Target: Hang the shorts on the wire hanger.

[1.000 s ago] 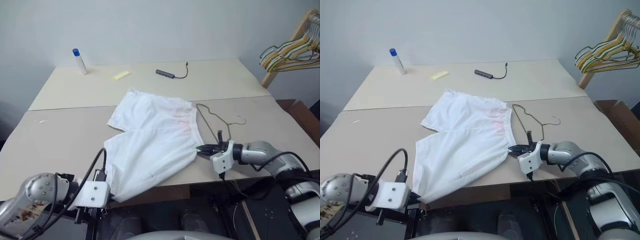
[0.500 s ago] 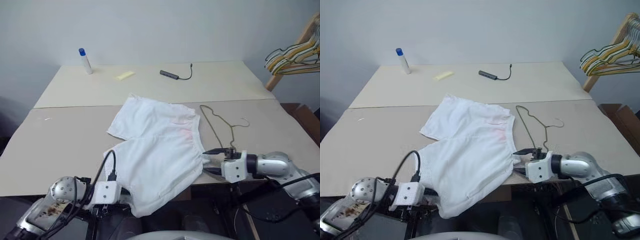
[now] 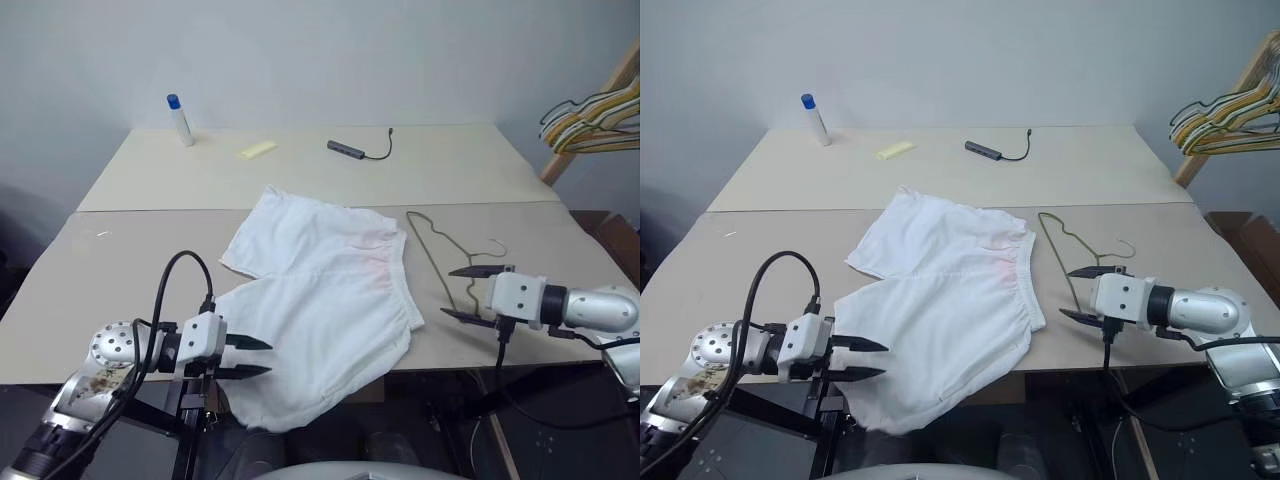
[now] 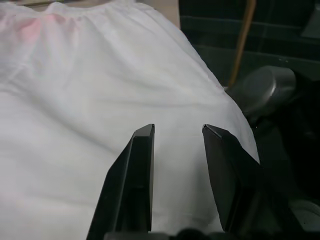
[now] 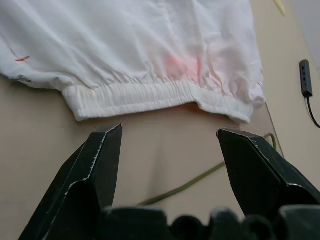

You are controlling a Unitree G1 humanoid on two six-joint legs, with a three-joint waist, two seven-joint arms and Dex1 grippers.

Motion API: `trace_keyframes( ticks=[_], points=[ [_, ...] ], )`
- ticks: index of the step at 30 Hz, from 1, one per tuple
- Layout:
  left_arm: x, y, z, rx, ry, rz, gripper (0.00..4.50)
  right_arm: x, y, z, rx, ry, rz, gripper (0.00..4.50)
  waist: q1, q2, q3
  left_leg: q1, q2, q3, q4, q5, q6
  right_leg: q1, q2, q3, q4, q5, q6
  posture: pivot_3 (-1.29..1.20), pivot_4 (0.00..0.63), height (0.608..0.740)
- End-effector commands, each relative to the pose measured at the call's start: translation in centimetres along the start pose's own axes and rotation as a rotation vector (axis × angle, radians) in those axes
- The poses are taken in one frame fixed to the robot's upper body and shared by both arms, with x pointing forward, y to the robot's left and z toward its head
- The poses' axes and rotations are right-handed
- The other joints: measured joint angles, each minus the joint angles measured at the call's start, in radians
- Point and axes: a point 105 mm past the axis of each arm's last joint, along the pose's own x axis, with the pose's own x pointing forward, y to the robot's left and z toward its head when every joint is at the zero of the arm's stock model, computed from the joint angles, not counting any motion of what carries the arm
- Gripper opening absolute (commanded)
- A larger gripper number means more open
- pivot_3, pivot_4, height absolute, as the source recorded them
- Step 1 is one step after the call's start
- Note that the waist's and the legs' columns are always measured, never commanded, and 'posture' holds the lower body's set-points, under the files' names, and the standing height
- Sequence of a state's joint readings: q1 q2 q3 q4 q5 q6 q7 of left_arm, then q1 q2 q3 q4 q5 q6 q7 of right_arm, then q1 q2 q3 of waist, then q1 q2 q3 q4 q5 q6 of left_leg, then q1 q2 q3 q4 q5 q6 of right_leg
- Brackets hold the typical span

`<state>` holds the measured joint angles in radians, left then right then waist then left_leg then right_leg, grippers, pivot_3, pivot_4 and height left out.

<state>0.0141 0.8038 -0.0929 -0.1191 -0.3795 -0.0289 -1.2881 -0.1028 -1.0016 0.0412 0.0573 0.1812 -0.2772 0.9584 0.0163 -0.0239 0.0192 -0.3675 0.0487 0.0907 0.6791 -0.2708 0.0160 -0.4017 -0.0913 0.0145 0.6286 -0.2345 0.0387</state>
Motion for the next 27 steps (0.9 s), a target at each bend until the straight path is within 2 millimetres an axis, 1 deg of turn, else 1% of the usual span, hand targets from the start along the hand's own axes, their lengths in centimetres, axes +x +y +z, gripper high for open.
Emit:
trace_keyframes(
  ticks=[1, 2, 3, 4, 5, 6, 8, 9, 10, 11, 13, 15, 16, 17, 18, 19, 22, 24, 25, 27],
  points=[
    [-9.2, 2.4, 8.0, 0.044, -0.084, 0.136, 1.67, -0.4, -1.9, 0.1, 0.041, 0.018, -0.097, 3.57, -0.01, -0.007, 0.004, 0.0, 0.0, 0.0, 0.0, 0.0, 0.0, -0.001, 0.0, 0.001, 0.002, 0.0, 0.0, 0.08, 0.0, 0.74],
    [-11.2, 1.8, 11.1, 0.061, -0.106, 0.125, 1.67, -0.4, -2.1, -0.2, 0.065, 0.041, -0.109, 3.57, -0.019, -0.015, 0.007, -0.003, 0.003, 0.0, 0.001, 0.0, 0.0, -0.005, 0.002, 0.001, 0.003, 0.0, -0.001, 0.08, 0.0, 0.74],
    [-12.0, 1.3, 13.2, 0.056, -0.132, 0.107, 1.67, -0.4, -2.3, -0.7, 0.092, 0.071, -0.12, 3.57, -0.027, -0.021, 0.009, -0.006, 0.006, -0.002, 0.001, 0.0, 0.0, -0.008, 0.005, -0.001, 0.005, -0.001, -0.004, 0.08, 0.0, 0.74],
    [-11.9, 1.3, 13.9, 0.027, -0.159, 0.108, 1.67, -0.4, -2.5, -1.2, 0.123, 0.106, -0.133, 3.57, -0.029, -0.022, 0.008, -0.011, 0.01, -0.003, 0.001, 0.001, -0.002, -0.014, 0.008, -0.003, 0.007, -0.002, -0.006, 0.07, 0.0, 0.74],
    [-11.6, 1.3, 14.4, 0.002, -0.181, 0.11, 1.67, -0.5, -2.7, -1.7, 0.149, 0.144, -0.151, 3.57, -0.028, -0.017, 0.005, -0.014, 0.012, -0.004, 0.002, 0.001, -0.003, -0.016, 0.009, -0.004, 0.003, -0.001, -0.007, 0.07, 0.0, 0.74],
    [-11.2, 1.4, 14.9, -0.02, -0.204, 0.111, 1.67, -0.5, -2.9, -2.4, 0.19, 0.187, -0.176, 3.57, -0.027, -0.006, 0.001, -0.014, 0.01, -0.004, 0.002, 0.0, -0.005, -0.013, 0.007, -0.003, 0.0, 0.0, -0.005, 0.06, 0.0, 0.74],
    [-10.1, 1.7, 15.6, -0.044, -0.239, 0.115, 1.67, -0.5, -3.3, -3.5, 0.274, 0.265, -0.224, 3.57, -0.016, 0.01, 0.0, -0.003, -0.002, -0.002, 0.001, -0.004, 0.001, -0.001, -0.005, 0.0, -0.002, -0.004, 0.005, 0.06, 0.0, 0.74],
    [-9.6, 1.9, 15.8, -0.056, -0.247, 0.114, 1.67, -0.5, -3.4, -3.9, 0.314, 0.296, -0.249, 3.57, -0.012, 0.012, 0.002, 0.002, -0.007, 0.0, 0.001, -0.006, 0.004, 0.004, -0.009, 0.003, 0.0, -0.007, 0.009, 0.05, 0.0, 0.74],
    [-9.1, 2.0, 15.9, -0.065, -0.249, 0.109, 1.67, -0.4, -3.4, -4.3, 0.347, 0.324, -0.265, 3.57, -0.007, 0.014, 0.002, 0.005, -0.009, 0.001, 0.001, -0.006, 0.004, 0.006, -0.009, 0.003, 0.002, -0.008, 0.01, 0.05, 0.0, 0.74],
    [-8.7, 2.0, 16.0, -0.068, -0.256, 0.098, 1.67, -0.3, -3.4, -4.7, 0.382, 0.352, -0.275, 3.57, -0.006, 0.014, 0.003, 0.006, -0.007, 0.0, 0.001, -0.005, 0.003, 0.006, -0.006, 0.002, 0.003, -0.008, 0.009, 0.04, 0.0, 0.74],
    [-8.1, 2.1, 16.1, -0.077, -0.254, 0.077, 1.67, 0.1, -3.2, -5.4, 0.44, 0.419, -0.299, 3.57, -0.008, 0.008, 0.006, 0.007, -0.002, -0.003, 0.001, -0.003, 0.0, 0.007, 0.0, 0.0, 0.002, -0.008, 0.008, 0.04, 0.0, 0.74],
    [-7.6, 2.4, 16.0, -0.1, -0.244, 0.068, 1.67, 0.3, -2.7, -6.2, 0.446, 0.497, -0.298, 3.57, -0.016, 0.006, 0.005, 0.007, -0.001, -0.003, 0.001, -0.003, -0.001, 0.007, 0.002, 0.0, 0.002, -0.004, 0.001, 0.03, 0.0, 0.74],
    [-7.4, 2.5, 16.0, -0.105, -0.238, 0.068, 1.67, 0.4, -2.5, -6.4, 0.446, 0.515, -0.296, 3.57, -0.019, 0.006, 0.005, 0.006, -0.001, -0.003, 0.001, -0.003, -0.001, 0.007, 0.001, 0.0, 0.001, -0.004, 0.001, 0.03, 0.0, 0.74],
    [-7.3, 2.7, 15.9, -0.125, -0.235, 0.07, 1.93, 0.6, -2.2, -6.4, 0.464, 0.522, -0.292, 3.62, -0.021, 0.005, 0.005, 0.006, -0.001, -0.003, 0.001, -0.003, -0.001, 0.006, 0.001, 0.0, 0.0, -0.004, 0.001, 0.03, 0.0, 0.74],
    [-7.2, 2.8, 15.8, -0.138, -0.234, 0.071, 2.0, 0.7, -2.1, -6.3, 0.479, 0.522, -0.289, 3.62, -0.024, 0.005, 0.005, 0.005, -0.001, -0.003, 0.001, -0.003, -0.002, 0.006, 0.001, 0.0, 0.0, -0.004, 0.001, 0.03, 0.0, 0.74],
    [-7.1, 2.9, 15.8, -0.14, -0.23, 0.078, 2.16, 0.8, -2.0, -6.3, 0.493, 0.528, -0.287, 3.62, -0.027, 0.005, 0.005, 0.004, -0.001, -0.003, 0.001, -0.003, -0.002, 0.005, 0.001, 0.0, 0.0, -0.004, 0.001, 0.02, 0.0, 0.74],
    [-6.7, 3.1, 15.6, -0.128, -0.228, 0.074, 3.04, 1.6, -1.2, -6.1, 0.561, 0.522, -0.27, 3.62, -0.034, 0.005, 0.005, -0.002, -0.002, -0.003, 0.001, -0.003, -0.002, -0.001, 0.001, 0.001, 0.001, -0.004, 0.001, 0.02, 0.0, 0.74],
    [-6.6, 3.2, 15.4, -0.122, -0.229, 0.074, 3.64, 2.1, -1.0, -5.9, 0.617, 0.514, -0.263, 3.62, -0.038, 0.004, 0.004, -0.001, -0.001, -0.003, 0.001, -0.003, -0.002, -0.001, 0.002, 0.001, 0.001, -0.004, 0.001, 0.01, 0.0, 0.74],
    [-6.6, 3.2, 15.3, -0.117, -0.229, 0.075, 3.96, 2.2, -0.8, -6.0, 0.628, 0.526, -0.264, 3.62, -0.04, 0.004, 0.004, -0.001, -0.001, -0.003, 0.001, -0.003, -0.002, -0.001, 0.002, 0.001, 0.001, -0.004, 0.001, 0.01, 0.0, 0.74],
    [-6.5, 3.3, 15.3, -0.11, -0.231, 0.075, 4.48, 2.3, -0.7, -6.3, 0.652, 0.551, -0.277, 3.62, -0.04, 0.004, 0.004, -0.001, -0.001, -0.003, 0.001, -0.003, -0.002, -0.001, 0.002, 0.001, 0.001, -0.004, 0.001, 0.01, 0.0, 0.74]
  ],
)
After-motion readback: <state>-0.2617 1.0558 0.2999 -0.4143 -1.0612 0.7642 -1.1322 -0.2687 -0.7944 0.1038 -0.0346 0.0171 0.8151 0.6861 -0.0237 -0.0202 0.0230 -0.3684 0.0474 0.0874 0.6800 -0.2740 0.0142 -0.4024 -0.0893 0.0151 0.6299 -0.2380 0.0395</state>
